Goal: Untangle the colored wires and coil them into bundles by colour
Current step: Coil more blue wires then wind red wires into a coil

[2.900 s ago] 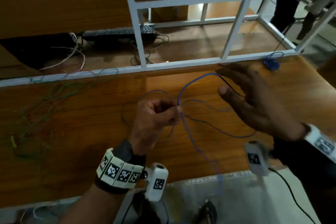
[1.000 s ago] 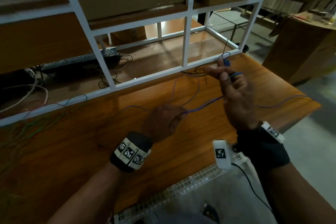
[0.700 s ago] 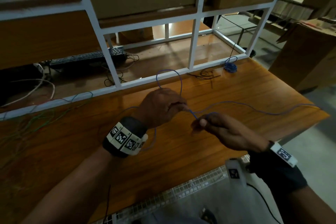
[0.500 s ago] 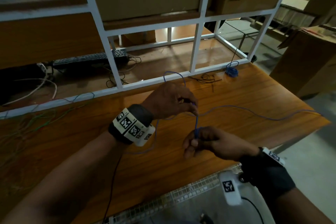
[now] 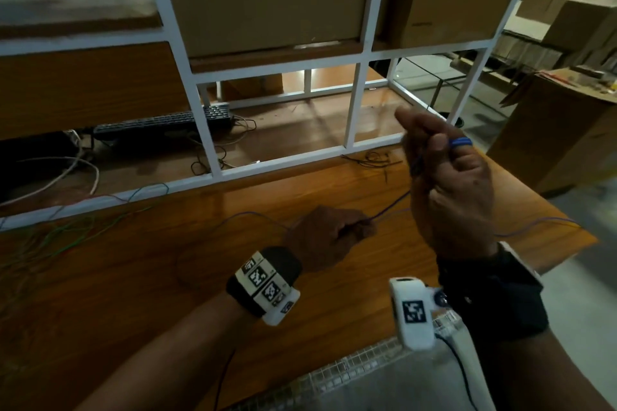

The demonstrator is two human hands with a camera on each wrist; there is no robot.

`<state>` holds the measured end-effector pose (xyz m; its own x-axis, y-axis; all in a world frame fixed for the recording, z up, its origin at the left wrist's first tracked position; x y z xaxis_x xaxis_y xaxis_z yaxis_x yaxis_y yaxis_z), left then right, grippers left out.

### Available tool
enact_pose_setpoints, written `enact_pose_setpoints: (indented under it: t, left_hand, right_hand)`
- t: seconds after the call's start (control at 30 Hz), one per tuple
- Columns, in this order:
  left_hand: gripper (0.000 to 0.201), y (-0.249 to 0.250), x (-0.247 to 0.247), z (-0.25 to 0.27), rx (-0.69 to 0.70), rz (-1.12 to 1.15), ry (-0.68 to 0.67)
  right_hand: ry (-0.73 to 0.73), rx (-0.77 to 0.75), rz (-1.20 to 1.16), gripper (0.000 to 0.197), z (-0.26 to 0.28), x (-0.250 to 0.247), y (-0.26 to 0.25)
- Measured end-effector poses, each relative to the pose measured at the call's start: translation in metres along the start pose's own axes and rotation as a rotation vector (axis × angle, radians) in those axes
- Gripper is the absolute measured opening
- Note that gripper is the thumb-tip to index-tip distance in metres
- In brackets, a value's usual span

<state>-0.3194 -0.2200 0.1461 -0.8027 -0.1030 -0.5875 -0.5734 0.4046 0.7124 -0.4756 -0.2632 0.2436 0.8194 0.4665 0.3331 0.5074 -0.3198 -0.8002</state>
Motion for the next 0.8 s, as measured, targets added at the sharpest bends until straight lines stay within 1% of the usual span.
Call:
enact_pose_setpoints:
  t: [0.03, 0.07, 0.1, 0.13, 0.17, 0.2, 0.23, 0.27, 0.3, 0.4, 0.43, 0.47, 0.5, 0.53, 0.6, 0.63, 0.7, 0.73, 0.77, 0.8]
  left_hand:
    - [0.021, -0.003, -0.001, 0.004, -0.015, 0.009, 0.022]
    - [0.021, -0.005, -0.003, 0.008, -0.025, 0.011, 0.047]
    - [0.021, -0.006, -0.005, 0.011, -0.032, 0.024, 0.069]
    - [0.022, -0.007, -0.007, 0.014, -0.043, 0.041, 0.086]
    - [0.022, -0.009, -0.009, 0.017, -0.05, 0.054, 0.096]
    - [0.023, -0.01, -0.012, 0.019, -0.041, 0.044, 0.11]
    - [0.022, -0.011, -0.015, 0.021, -0.023, 0.023, 0.125]
    - [0.021, -0.012, -0.018, 0.022, -0.015, 0.002, 0.137]
    - [0.019, -0.013, -0.021, 0.022, -0.015, -0.003, 0.146]
    - [0.016, -0.008, -0.027, 0.021, 0.023, -0.001, 0.127]
    - [0.016, -0.007, -0.025, 0.02, 0.017, 0.023, 0.093]
    - [0.017, -0.006, -0.023, 0.019, -0.007, 0.072, 0.056]
    - [0.018, -0.006, -0.02, 0.019, -0.038, 0.137, 0.032]
    - [0.018, -0.007, -0.017, 0.02, -0.063, 0.206, 0.025]
    - [0.017, -0.006, -0.012, 0.024, -0.087, 0.297, 0.055]
    - [0.017, -0.006, -0.009, 0.026, -0.108, 0.329, 0.073]
    - [0.012, -0.007, -0.001, 0.032, -0.177, 0.393, 0.085]
    - [0.01, -0.008, 0.004, 0.034, -0.224, 0.403, 0.083]
    - [0.01, -0.007, 0.009, 0.036, -0.28, 0.37, 0.067]
    - [0.014, -0.008, 0.014, 0.039, -0.34, 0.289, 0.042]
  right_hand:
    - [0.03, -0.049, 0.32, 0.033, 0.0, -0.007, 0.004]
    - [0.025, -0.059, 0.632, 0.032, 0.002, -0.013, 0.01]
    - [-0.024, -0.03, 0.884, 0.03, 0.006, -0.018, 0.019]
    - [-0.111, 0.019, 1.048, 0.027, 0.01, -0.024, 0.03]
    - [-0.231, 0.085, 1.155, 0.025, 0.015, -0.03, 0.041]
    - [-0.372, 0.156, 1.224, 0.027, 0.02, -0.036, 0.051]
    - [-0.508, 0.216, 1.234, 0.029, 0.028, -0.041, 0.06]
    - [-0.608, 0.279, 1.174, 0.029, 0.035, -0.045, 0.066]
    - [-0.668, 0.373, 1.06, 0.029, 0.044, -0.047, 0.068]
    - [-0.679, 0.774, 0.643, 0.04, 0.071, -0.044, 0.076]
    - [-0.731, 0.86, 0.559, 0.041, 0.082, -0.04, 0.079]
    - [-0.79, 0.91, 0.465, 0.041, 0.093, -0.038, 0.083]
    - [-0.827, 0.934, 0.344, 0.04, 0.103, -0.036, 0.086]
    - [-0.835, 0.958, 0.182, 0.039, 0.112, -0.033, 0.087]
    - [-0.793, 0.986, -0.166, 0.036, 0.124, -0.023, 0.087]
    - [-0.764, 0.963, -0.302, 0.033, 0.126, -0.015, 0.085]
    - [-0.647, 0.847, -0.548, 0.023, 0.118, -0.002, 0.084]
    - [-0.575, 0.793, -0.654, 0.022, 0.11, 0.004, 0.082]
    - [-0.503, 0.748, -0.727, 0.025, 0.101, 0.007, 0.081]
    - [-0.419, 0.716, -0.784, 0.031, 0.09, 0.011, 0.078]
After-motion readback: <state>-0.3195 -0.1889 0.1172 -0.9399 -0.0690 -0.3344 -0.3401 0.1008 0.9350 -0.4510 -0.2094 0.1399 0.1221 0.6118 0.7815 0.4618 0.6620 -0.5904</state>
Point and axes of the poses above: each hand's wrist, its own z-axis away from the middle knuckle, its own x-axis out of the palm, y = z × x, the point moved 4 cm from there along -z, towards the middle knuckle, and after that the axes turned 4 degrees about y, right-handed, at the moved point
